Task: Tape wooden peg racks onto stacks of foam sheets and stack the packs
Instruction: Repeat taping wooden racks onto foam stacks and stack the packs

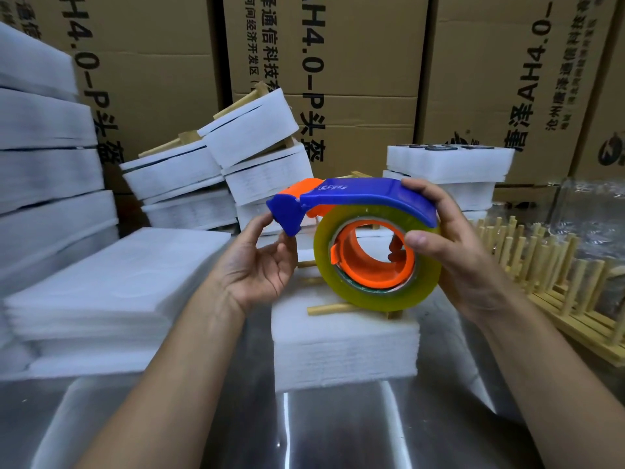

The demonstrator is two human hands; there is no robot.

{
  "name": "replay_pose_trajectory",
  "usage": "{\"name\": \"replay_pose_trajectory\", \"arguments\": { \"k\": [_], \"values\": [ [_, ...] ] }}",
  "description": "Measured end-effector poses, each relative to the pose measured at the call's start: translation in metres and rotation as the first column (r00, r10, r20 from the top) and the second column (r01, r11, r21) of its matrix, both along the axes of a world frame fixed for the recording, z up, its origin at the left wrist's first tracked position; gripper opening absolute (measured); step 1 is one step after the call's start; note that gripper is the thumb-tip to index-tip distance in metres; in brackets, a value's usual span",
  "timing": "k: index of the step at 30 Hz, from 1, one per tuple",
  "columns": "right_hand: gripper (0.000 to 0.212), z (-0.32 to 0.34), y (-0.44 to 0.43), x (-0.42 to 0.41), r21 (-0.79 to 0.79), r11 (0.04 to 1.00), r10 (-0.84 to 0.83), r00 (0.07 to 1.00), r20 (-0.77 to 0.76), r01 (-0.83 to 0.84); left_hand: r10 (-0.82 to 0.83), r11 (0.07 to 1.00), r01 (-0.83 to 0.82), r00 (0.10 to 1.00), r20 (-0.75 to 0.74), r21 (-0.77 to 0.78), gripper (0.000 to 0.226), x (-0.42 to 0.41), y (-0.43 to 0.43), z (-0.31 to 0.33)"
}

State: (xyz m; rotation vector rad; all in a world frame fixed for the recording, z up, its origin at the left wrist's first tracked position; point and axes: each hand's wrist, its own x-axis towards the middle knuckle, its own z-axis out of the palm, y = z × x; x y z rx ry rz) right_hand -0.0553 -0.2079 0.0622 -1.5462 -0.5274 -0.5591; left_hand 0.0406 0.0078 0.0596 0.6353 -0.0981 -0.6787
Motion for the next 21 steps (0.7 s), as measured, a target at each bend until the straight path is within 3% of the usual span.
{"name": "replay_pose_trajectory", "arguments": {
  "k": [5, 9, 14, 21],
  "values": [
    [0.057, -0.0001, 0.0011, -0.0018, -0.004, 1.000, 0.018, 1.000, 0.002, -0.018, -0.189, 0.977, 0.184, 0.981, 0.043, 0.106, 0.041, 0.0017, 0.0034, 0.0000],
    [0.057, 0.0000, 0.0007, -0.0022, -0.009, 1.000, 0.029, 1.000, -0.010, -0.029, -0.235, 0.965, 0.223, 0.970, 0.070, 0.141, 0.044, 0.0014, 0.0047, 0.0009],
    [0.057, -0.0004, 0.0009, -0.0029, -0.023, 0.999, 0.026, 1.000, -0.008, -0.026, -0.179, 0.979, 0.173, 0.983, 0.046, 0.110, 0.036, -0.0008, 0.0076, 0.0040],
    [0.057, -0.0009, -0.0003, -0.0021, -0.032, 0.999, 0.013, 1.000, -0.008, -0.014, -0.080, 0.963, 0.036, 0.984, 0.157, 0.267, 0.022, -0.0059, 0.0097, 0.0064]
  ]
}}
